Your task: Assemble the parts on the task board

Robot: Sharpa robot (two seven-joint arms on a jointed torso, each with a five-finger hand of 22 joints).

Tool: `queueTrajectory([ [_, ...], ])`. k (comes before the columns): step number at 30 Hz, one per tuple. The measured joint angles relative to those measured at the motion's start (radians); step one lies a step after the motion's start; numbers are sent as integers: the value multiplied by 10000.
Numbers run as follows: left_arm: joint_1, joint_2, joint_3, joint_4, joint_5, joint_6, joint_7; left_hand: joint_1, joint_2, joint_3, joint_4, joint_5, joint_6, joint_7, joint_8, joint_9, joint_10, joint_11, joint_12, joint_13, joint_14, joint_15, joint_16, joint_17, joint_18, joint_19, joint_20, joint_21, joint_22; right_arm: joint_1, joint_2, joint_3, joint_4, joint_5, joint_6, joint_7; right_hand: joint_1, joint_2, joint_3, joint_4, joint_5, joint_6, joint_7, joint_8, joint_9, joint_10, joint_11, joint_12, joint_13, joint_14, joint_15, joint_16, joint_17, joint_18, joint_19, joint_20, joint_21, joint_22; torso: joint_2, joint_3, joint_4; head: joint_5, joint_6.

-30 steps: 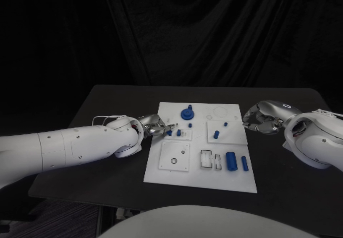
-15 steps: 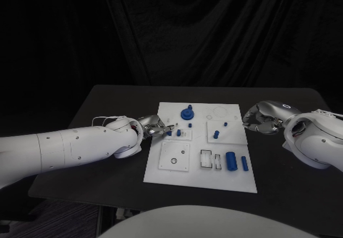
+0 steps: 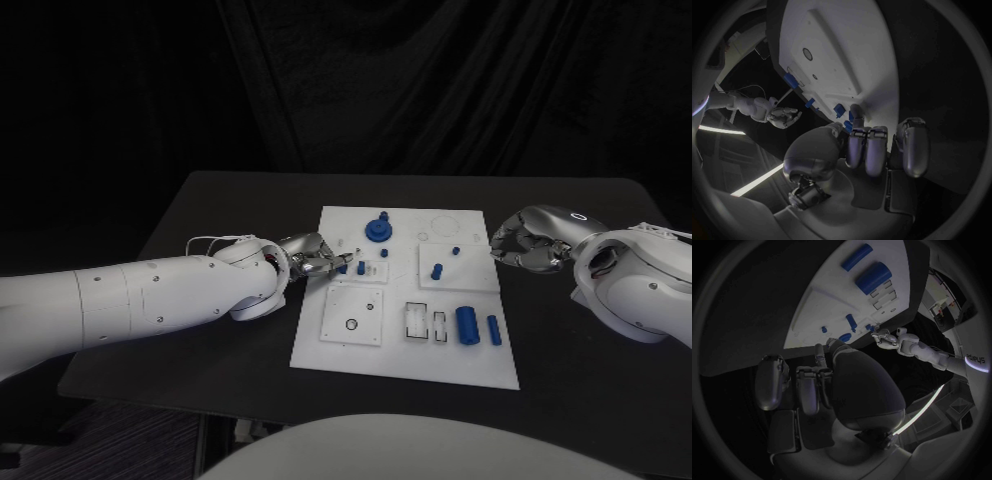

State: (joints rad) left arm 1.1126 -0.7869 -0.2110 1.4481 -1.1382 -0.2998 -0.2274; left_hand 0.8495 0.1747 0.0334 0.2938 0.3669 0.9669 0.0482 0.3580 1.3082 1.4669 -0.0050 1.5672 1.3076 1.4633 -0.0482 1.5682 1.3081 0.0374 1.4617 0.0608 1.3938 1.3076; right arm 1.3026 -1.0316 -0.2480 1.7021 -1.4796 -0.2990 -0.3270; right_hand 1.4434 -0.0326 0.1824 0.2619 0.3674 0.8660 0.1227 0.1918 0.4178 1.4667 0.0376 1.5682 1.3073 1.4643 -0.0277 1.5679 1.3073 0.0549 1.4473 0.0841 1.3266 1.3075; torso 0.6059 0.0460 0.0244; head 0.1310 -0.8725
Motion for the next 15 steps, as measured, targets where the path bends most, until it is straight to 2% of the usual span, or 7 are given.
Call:
queueTrajectory([
  [15,-6,116,-4,-119,1,-189,212,45,45,-55,0,0,-75,-1,-1,-1,0,0,0,0,0,0,0,-1,1,0,1,-39,-1,-7,-21,0,10,0,7,-3,0,0,0,0,0,0,0,0,-8,0,0,0,0,0,0,0,0,0,0,0,0,-1,7,-1,1,-16,0],
])
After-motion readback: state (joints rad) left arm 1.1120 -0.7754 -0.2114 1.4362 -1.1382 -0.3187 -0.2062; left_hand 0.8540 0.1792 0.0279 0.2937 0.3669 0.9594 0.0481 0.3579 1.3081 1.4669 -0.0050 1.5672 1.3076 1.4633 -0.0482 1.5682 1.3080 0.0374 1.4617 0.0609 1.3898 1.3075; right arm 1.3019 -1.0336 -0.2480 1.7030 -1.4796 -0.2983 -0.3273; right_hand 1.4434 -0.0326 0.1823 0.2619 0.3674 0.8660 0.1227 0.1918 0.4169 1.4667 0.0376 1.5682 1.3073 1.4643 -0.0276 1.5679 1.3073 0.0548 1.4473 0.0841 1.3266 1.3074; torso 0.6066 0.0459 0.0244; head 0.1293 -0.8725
